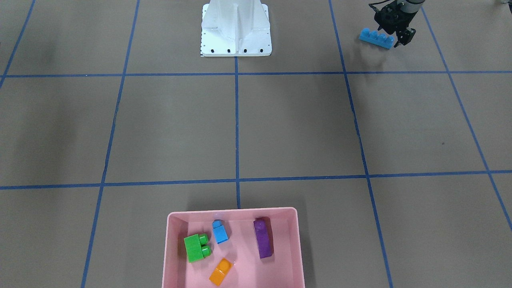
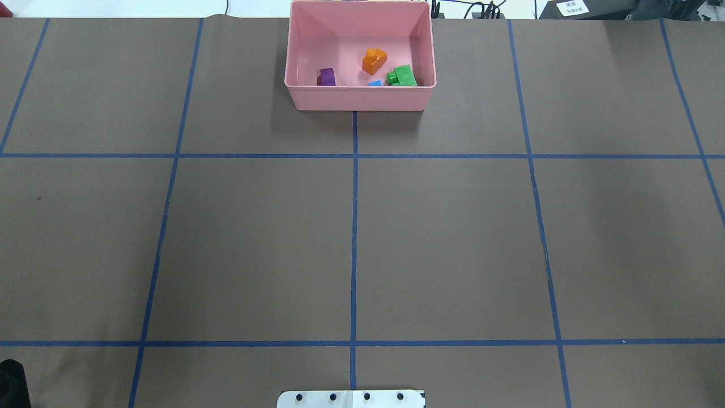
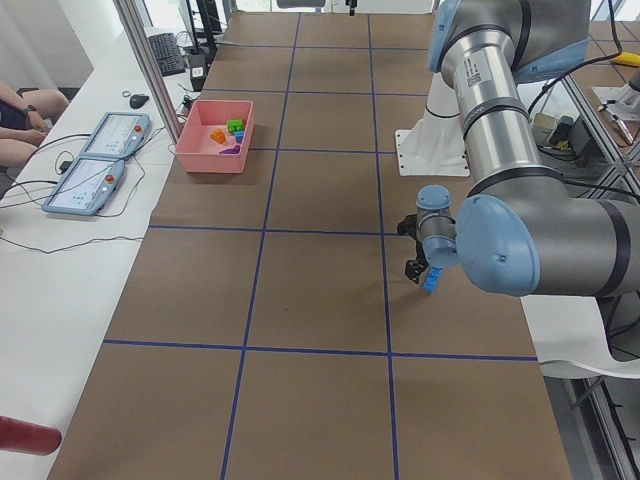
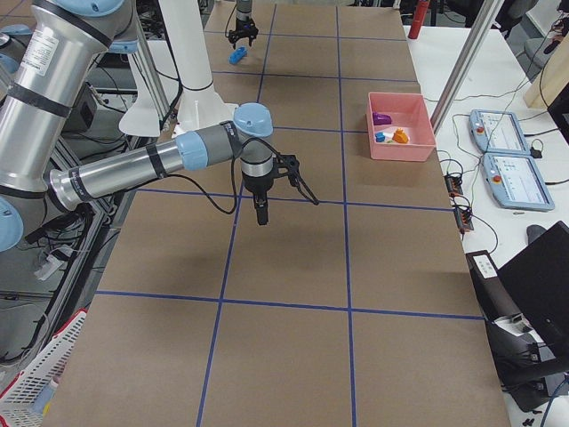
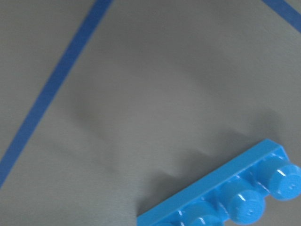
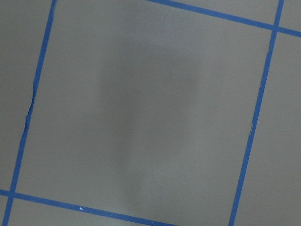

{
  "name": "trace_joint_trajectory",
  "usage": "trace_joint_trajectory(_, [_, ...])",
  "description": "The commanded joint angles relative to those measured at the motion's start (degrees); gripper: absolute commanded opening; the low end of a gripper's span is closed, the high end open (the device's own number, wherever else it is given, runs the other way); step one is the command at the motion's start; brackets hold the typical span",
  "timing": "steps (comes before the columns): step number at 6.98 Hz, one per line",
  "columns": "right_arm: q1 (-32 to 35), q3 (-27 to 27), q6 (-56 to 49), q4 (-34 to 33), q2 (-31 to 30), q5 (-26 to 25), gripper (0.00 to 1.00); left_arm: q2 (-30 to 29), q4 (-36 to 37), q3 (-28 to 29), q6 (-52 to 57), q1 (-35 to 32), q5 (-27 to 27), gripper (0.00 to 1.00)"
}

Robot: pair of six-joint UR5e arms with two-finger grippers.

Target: Put all blocks into box

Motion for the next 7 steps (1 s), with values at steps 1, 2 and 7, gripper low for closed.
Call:
trace_joint_trajectory(1, [0.19, -0.03, 0.03, -0.05, -0.01, 0.50, 1.00, 0.02, 0.07, -0.18, -0.05, 2.72, 0.72, 1.00])
trace_joint_trajectory(2, [0.19, -0.03, 0.03, -0.05, -0.01, 0.50, 1.00, -0.07, 0.07, -0.09, -0.14, 3.51, 0.90, 1.00])
trace_joint_trajectory(7, [0.19, -0.55, 0.11, -0.05, 0.26, 0.50, 1.00, -0.95, 0.16, 0.44, -0.31, 4.22, 0.99, 0.99])
